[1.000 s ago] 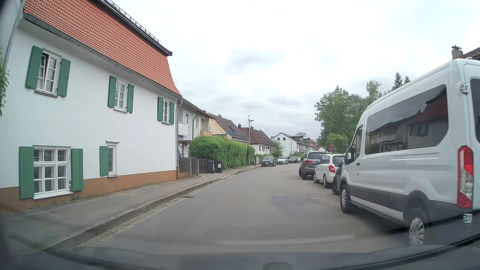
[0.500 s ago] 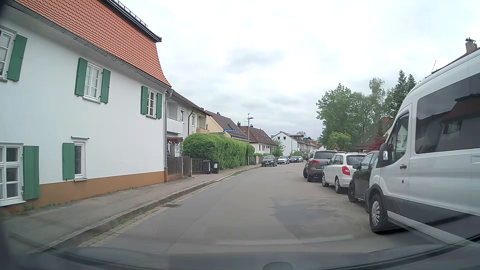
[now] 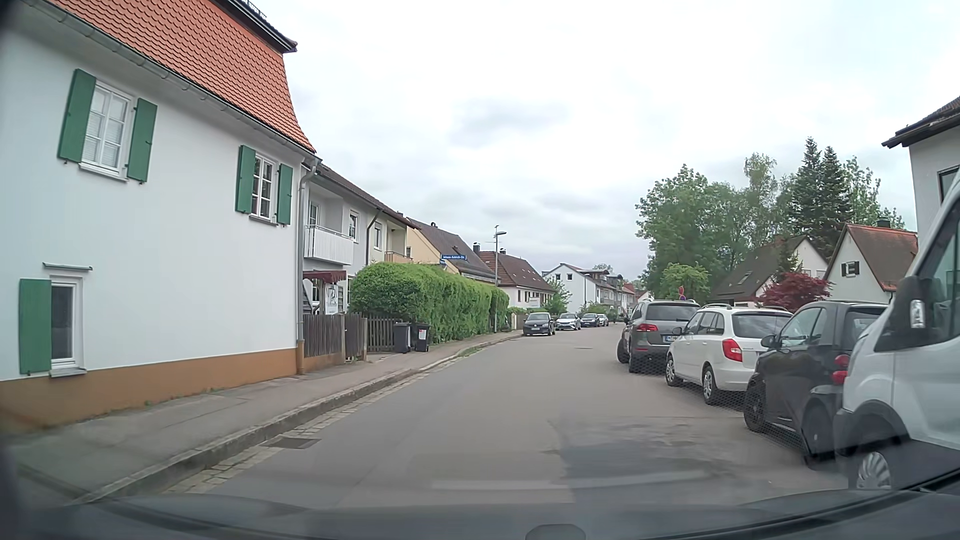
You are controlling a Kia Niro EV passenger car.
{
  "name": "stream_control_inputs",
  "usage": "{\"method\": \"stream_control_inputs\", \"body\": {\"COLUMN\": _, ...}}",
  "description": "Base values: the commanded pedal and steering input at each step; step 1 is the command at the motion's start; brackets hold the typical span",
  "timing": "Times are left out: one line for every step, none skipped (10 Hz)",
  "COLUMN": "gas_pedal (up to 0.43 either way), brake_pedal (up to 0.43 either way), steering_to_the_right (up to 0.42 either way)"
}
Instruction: Follow the waypoints while adhering to traffic rules and regulations
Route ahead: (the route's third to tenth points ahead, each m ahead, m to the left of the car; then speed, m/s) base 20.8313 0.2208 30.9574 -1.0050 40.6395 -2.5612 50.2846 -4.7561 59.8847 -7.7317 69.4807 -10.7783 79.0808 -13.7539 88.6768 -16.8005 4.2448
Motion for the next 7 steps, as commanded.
{"method": "stream_control_inputs", "body": {"gas_pedal": 0.079, "brake_pedal": 0.0, "steering_to_the_right": 0.002}}
{"method": "stream_control_inputs", "body": {"gas_pedal": 0.079, "brake_pedal": 0.0, "steering_to_the_right": 0.002}}
{"method": "stream_control_inputs", "body": {"gas_pedal": 0.079, "brake_pedal": 0.0, "steering_to_the_right": 0.002}}
{"method": "stream_control_inputs", "body": {"gas_pedal": 0.079, "brake_pedal": 0.0, "steering_to_the_right": 0.002}}
{"method": "stream_control_inputs", "body": {"gas_pedal": 0.079, "brake_pedal": 0.0, "steering_to_the_right": 0.001}}
{"method": "stream_control_inputs", "body": {"gas_pedal": 0.079, "brake_pedal": 0.0, "steering_to_the_right": 0.002}}
{"method": "stream_control_inputs", "body": {"gas_pedal": 0.079, "brake_pedal": 0.0, "steering_to_the_right": 0.002}}
